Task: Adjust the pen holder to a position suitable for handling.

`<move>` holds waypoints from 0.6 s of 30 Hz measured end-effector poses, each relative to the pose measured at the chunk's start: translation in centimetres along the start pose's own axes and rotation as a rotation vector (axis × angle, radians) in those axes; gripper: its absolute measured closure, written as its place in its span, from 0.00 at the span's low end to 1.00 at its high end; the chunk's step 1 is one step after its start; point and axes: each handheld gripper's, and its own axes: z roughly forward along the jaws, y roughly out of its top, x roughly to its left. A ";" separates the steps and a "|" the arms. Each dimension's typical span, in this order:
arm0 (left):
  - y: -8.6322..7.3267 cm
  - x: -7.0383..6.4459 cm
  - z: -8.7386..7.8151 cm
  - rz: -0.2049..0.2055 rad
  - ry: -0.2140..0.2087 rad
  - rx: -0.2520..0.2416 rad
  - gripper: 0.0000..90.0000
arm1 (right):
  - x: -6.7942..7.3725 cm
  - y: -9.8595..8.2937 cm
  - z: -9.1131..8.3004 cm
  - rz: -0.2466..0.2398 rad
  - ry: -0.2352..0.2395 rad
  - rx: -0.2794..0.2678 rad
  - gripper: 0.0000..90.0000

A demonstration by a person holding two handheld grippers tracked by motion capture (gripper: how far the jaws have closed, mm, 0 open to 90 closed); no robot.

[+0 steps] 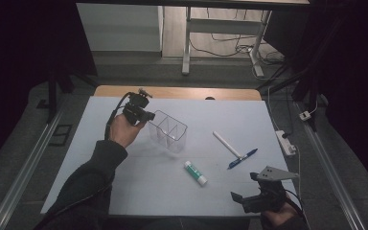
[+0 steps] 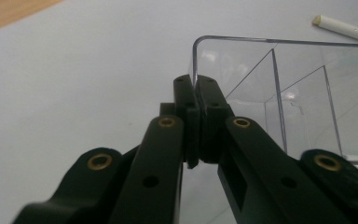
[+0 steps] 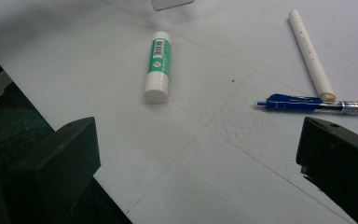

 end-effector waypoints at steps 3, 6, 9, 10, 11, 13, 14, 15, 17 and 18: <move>-0.4 -0.7 0.5 -0.003 0.004 0.005 0.98 | 0.0 0.0 0.0 -0.001 0.000 0.002 0.00; -0.6 -1.3 1.3 0.010 0.010 0.010 0.98 | 0.0 0.0 0.0 -0.001 0.001 0.002 0.00; -0.8 -1.6 2.3 0.014 0.018 0.017 0.98 | 0.0 0.0 0.0 0.001 0.001 0.002 0.00; -0.9 -1.5 2.4 0.005 0.007 0.002 0.98 | 0.0 0.0 0.0 0.000 0.001 0.002 0.00; -1.0 -1.4 2.5 0.001 0.001 -0.001 0.98 | 0.0 0.0 0.0 0.001 0.001 0.001 0.00; -1.1 -1.5 2.5 0.013 0.007 -0.007 0.98 | -0.1 0.0 0.0 0.001 0.002 0.004 0.00; -1.2 -1.6 2.5 0.022 0.009 -0.010 0.98 | -0.1 0.0 0.0 0.003 0.002 0.003 0.00; -1.3 -1.6 2.4 0.027 0.008 -0.012 0.98 | -0.1 0.0 0.0 0.003 0.002 0.004 0.00; -1.4 -1.3 2.3 0.032 -0.009 -0.017 0.96 | 0.0 0.0 0.0 0.003 0.002 0.003 0.00; -1.5 -1.1 2.1 0.028 -0.026 -0.034 0.95 | 0.0 0.0 0.0 0.002 0.001 0.003 0.00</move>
